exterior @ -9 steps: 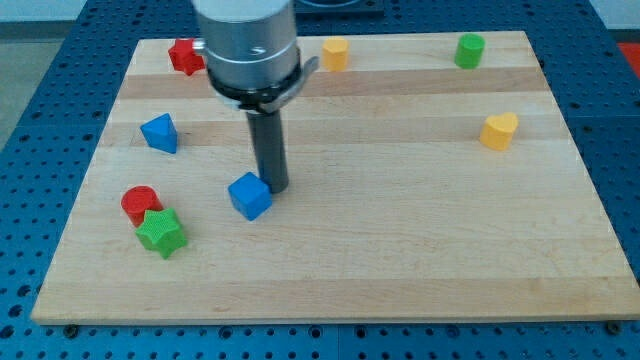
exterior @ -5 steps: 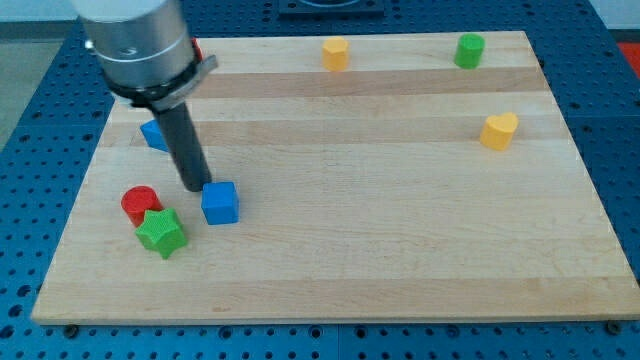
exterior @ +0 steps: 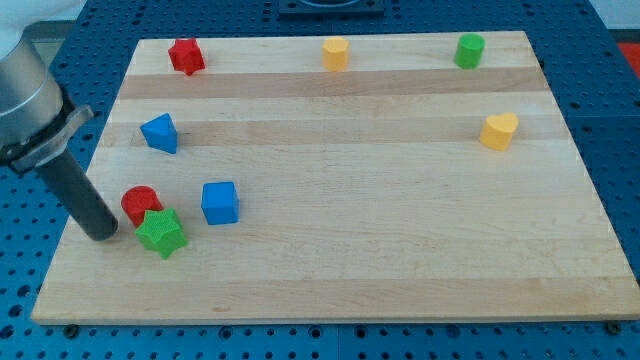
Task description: Separate the red circle from the cube and the green star
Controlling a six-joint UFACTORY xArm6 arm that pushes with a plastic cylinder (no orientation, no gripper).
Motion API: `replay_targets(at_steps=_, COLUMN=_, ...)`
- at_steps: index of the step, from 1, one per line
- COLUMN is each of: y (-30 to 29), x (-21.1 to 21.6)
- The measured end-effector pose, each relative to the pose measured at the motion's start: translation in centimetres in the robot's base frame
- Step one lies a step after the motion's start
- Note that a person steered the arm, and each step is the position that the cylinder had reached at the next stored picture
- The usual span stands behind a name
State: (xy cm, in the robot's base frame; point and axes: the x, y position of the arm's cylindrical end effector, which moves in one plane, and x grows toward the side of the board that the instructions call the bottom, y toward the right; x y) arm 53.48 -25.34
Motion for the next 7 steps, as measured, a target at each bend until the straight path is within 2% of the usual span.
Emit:
replay_targets(at_steps=2, y=1.2, x=-1.2)
replay_targets(at_steps=4, y=4.6, x=-4.8)
replay_targets(at_steps=7, y=15.0, x=-8.7)
